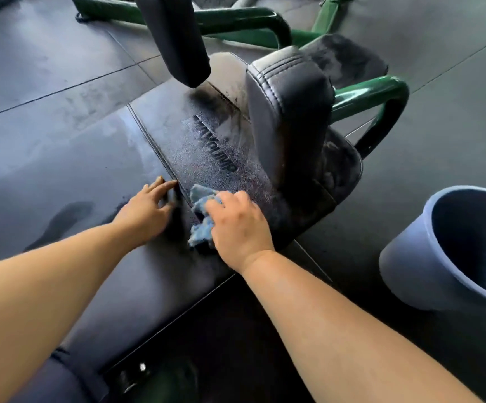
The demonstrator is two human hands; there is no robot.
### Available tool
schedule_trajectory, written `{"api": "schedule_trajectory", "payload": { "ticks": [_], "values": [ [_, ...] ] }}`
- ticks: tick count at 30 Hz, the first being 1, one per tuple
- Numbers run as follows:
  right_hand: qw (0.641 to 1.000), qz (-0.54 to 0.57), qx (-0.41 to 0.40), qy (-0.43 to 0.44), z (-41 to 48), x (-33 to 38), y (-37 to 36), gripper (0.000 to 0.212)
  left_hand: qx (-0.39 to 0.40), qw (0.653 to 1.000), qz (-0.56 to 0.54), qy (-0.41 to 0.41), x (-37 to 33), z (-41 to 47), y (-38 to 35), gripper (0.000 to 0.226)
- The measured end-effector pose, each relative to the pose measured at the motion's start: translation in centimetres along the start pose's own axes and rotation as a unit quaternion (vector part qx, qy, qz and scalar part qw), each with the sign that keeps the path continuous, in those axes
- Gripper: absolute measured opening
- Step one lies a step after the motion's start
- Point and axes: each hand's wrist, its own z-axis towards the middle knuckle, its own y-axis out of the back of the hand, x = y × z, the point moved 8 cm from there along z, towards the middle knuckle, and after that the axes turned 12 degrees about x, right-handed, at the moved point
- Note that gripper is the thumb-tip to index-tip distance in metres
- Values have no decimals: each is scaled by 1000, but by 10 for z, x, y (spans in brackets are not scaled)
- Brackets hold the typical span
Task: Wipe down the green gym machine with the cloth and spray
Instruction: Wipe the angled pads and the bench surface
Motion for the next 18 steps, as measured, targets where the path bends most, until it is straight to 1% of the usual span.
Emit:
{"api": "schedule_trajectory", "payload": {
  "ticks": [2,3,4,5,6,7,9,10,11,12,13,15,16,17,18],
  "values": [
    [996,-33,-12,-77,14,-26,7,40,10,1000,13,8,4,-2,4,52],
    [992,-7,3,-123,26,-35,9,49,8,1000,14,6,8,-3,7,51],
    [986,19,16,-167,37,-41,6,53,6,1000,18,3,11,-4,10,50],
    [978,47,43,-198,45,-42,-2,52,3,1000,21,-3,15,-4,11,50],
    [979,54,58,-188,49,-33,-12,51,-1,1000,23,-10,18,-3,11,52],
    [987,32,72,-141,50,-20,-21,50,-4,1000,24,-19,20,-2,9,53],
    [996,-5,89,6,40,4,-33,37,-12,999,27,-37,24,1,5,54],
    [993,-9,99,63,33,4,-33,34,-16,999,27,-41,26,3,4,55],
    [988,-15,120,96,32,-2,-31,38,-17,999,22,-39,28,4,2,55],
    [989,-23,116,86,38,-15,-22,44,-20,999,17,-37,30,5,2,55],
    [991,-33,120,42,48,-28,-14,51,-24,999,11,-38,31,5,1,55],
    [991,-14,107,-85,69,-46,-4,61,-37,998,-8,-43,31,4,-2,56],
    [988,-2,98,-119,73,-42,-3,62,-40,998,-20,-46,29,4,-3,56],
    [989,3,91,-114,69,-28,-9,61,-39,998,-32,-43,29,4,-5,56],
    [995,-3,72,-73,57,-10,-19,57,-39,998,-38,-42,28,4,-6,57]
  ]
}}
